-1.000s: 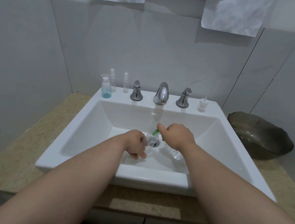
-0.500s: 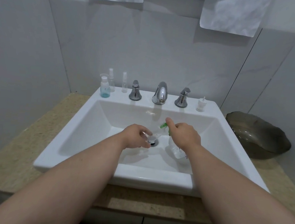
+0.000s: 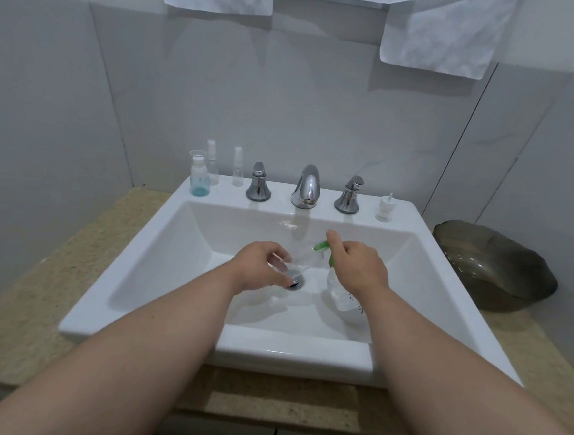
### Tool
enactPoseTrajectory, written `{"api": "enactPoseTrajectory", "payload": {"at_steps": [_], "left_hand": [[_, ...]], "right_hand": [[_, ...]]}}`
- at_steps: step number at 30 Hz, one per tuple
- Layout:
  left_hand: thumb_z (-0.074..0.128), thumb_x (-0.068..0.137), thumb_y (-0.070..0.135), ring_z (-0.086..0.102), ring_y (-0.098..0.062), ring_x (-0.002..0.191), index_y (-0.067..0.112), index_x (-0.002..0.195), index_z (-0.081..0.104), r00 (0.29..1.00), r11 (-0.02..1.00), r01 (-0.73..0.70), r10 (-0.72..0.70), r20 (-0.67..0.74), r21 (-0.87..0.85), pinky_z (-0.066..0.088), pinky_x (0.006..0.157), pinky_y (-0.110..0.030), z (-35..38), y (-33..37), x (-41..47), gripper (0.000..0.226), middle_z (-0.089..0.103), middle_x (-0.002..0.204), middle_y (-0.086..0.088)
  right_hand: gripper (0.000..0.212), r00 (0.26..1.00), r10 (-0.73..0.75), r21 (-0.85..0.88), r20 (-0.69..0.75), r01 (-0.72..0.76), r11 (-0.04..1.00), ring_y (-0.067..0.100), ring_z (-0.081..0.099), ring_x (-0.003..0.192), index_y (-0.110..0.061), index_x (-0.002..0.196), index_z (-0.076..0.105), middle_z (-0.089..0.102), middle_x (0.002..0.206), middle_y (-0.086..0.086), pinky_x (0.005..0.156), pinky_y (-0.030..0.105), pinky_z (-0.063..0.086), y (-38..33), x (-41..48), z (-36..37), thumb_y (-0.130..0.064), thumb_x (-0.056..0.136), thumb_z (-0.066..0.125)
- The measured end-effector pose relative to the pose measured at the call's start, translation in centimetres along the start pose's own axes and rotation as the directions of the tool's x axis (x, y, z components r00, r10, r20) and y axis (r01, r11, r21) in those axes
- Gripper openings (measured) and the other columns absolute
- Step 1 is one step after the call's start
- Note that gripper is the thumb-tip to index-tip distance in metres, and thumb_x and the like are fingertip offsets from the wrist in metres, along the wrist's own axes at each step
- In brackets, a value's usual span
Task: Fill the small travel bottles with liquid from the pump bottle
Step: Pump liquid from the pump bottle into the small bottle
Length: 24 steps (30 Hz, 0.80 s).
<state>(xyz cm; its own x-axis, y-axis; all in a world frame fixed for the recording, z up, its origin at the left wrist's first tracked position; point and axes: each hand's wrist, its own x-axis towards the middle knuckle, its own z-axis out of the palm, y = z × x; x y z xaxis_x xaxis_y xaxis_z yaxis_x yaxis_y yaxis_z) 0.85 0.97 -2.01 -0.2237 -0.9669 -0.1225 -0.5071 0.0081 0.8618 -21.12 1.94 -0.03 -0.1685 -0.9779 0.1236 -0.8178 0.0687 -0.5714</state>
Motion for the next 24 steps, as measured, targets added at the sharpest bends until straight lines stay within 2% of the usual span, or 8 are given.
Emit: {"api": "enactPoseTrajectory", "payload": {"at_steps": [4, 6, 9, 13, 17, 19, 22, 24], "left_hand": [[0.088, 0.082, 0.014, 0.064, -0.012, 0.06, 0.021, 0.114, 0.072, 1.0, 0.989, -0.006, 0.002, -0.027, -0.15, 0.048, 0.06, -0.022, -0.2, 0.6, 0.0, 0.037, 0.07, 0.108, 0.0], [0.083, 0.087, 0.012, 0.069, -0.017, 0.066, 0.019, 0.123, 0.07, 1.0, 0.961, -0.001, -0.007, -0.027, -0.278, 0.052, 0.066, -0.026, -0.3, 0.9, -0.2, 0.04, 0.067, 0.108, -0.001], [0.078, 0.091, 0.01, 0.07, -0.022, 0.07, 0.02, 0.132, 0.066, 0.998, 0.894, 0.03, -0.048, -0.029, -0.448, 0.055, 0.071, -0.029, -0.5, 1.3, -0.2, 0.043, 0.065, 0.111, -0.002], [0.065, 0.101, 0.035, 0.055, -0.017, 0.06, 0.024, 0.126, 0.069, 0.983, 0.853, 0.079, -0.152, -0.1, -0.516, 0.044, 0.063, -0.027, -0.9, 1.9, 0.0, 0.028, 0.065, 0.114, 0.0], [0.052, 0.105, 0.029, 0.042, -0.015, 0.053, 0.022, 0.109, 0.073, 0.973, 0.871, 0.091, -0.182, -0.144, -0.482, 0.037, 0.057, -0.025, -0.8, 1.8, 0.0, 0.022, 0.062, 0.103, -0.003], [0.049, 0.107, 0.031, 0.036, -0.015, 0.051, 0.018, 0.104, 0.072, 0.969, 0.871, 0.132, -0.213, -0.122, -0.473, 0.034, 0.056, -0.026, -0.7, 1.7, -0.1, 0.026, 0.061, 0.098, -0.004], [0.044, 0.109, 0.034, 0.028, -0.015, 0.049, 0.013, 0.098, 0.07, 0.953, 0.849, 0.23, -0.295, -0.067, -0.476, 0.027, 0.051, -0.024, -0.5, 1.5, -0.1, 0.035, 0.06, 0.089, -0.006], [0.044, 0.106, 0.028, 0.023, -0.015, 0.048, 0.01, 0.095, 0.07, 0.939, 0.831, 0.282, -0.342, -0.039, -0.48, 0.022, 0.049, -0.023, -0.5, 1.5, -0.3, 0.033, 0.061, 0.087, -0.008]], "right_hand": [[0.071, 0.996, 0.071, 0.317, 0.047, -0.082, 0.945, 0.021, 0.059, 0.076, -0.011, 0.078, 0.072, 0.066, 0.076, -0.002, 0.068, 0.033, 0.047, -0.1, 0.1, -0.4, -0.066, 0.1, 0.033], [0.067, 0.991, 0.083, 0.412, 0.109, -0.121, 0.903, 0.018, 0.055, 0.074, -0.012, 0.078, 0.072, 0.066, 0.078, -0.004, 0.066, 0.032, 0.04, -0.5, 0.1, -0.5, -0.061, 0.103, 0.033], [0.064, 0.962, 0.089, 0.505, 0.257, -0.212, 0.837, 0.017, 0.059, 0.084, -0.015, 0.085, 0.072, 0.073, 0.096, 0.001, 0.075, 0.031, 0.041, -0.8, -0.1, -0.2, -0.064, 0.102, 0.035], [0.063, 0.944, 0.051, 0.537, 0.327, -0.23, 0.812, 0.013, 0.06, 0.089, -0.016, 0.095, 0.073, 0.074, 0.104, -0.001, 0.077, 0.028, 0.041, -1.4, -0.5, -0.2, -0.067, 0.1, 0.037], [0.066, 0.955, 0.05, 0.509, 0.294, -0.2, 0.837, 0.012, 0.06, 0.092, -0.014, 0.101, 0.073, 0.072, 0.105, -0.003, 0.078, 0.028, 0.042, -1.8, -0.7, -0.3, -0.066, 0.102, 0.032], [0.065, 0.962, 0.054, 0.512, 0.268, -0.189, 0.838, 0.015, 0.061, 0.095, -0.015, 0.099, 0.072, 0.073, 0.105, -0.001, 0.079, 0.029, 0.043, -1.7, -0.6, -0.2, -0.065, 0.103, 0.031], [0.061, 0.973, 0.049, 0.549, 0.224, -0.167, 0.819, 0.013, 0.059, 0.088, -0.015, 0.094, 0.072, 0.072, 0.101, 0.001, 0.073, 0.027, 0.042, -1.8, -0.7, -0.3, -0.059, 0.105, 0.031], [0.059, 0.976, 0.044, 0.556, 0.213, -0.158, 0.816, 0.013, 0.058, 0.086, -0.017, 0.092, 0.072, 0.07, 0.098, -0.001, 0.072, 0.026, 0.041, -1.8, -0.5, -0.5, -0.056, 0.107, 0.03]]}}
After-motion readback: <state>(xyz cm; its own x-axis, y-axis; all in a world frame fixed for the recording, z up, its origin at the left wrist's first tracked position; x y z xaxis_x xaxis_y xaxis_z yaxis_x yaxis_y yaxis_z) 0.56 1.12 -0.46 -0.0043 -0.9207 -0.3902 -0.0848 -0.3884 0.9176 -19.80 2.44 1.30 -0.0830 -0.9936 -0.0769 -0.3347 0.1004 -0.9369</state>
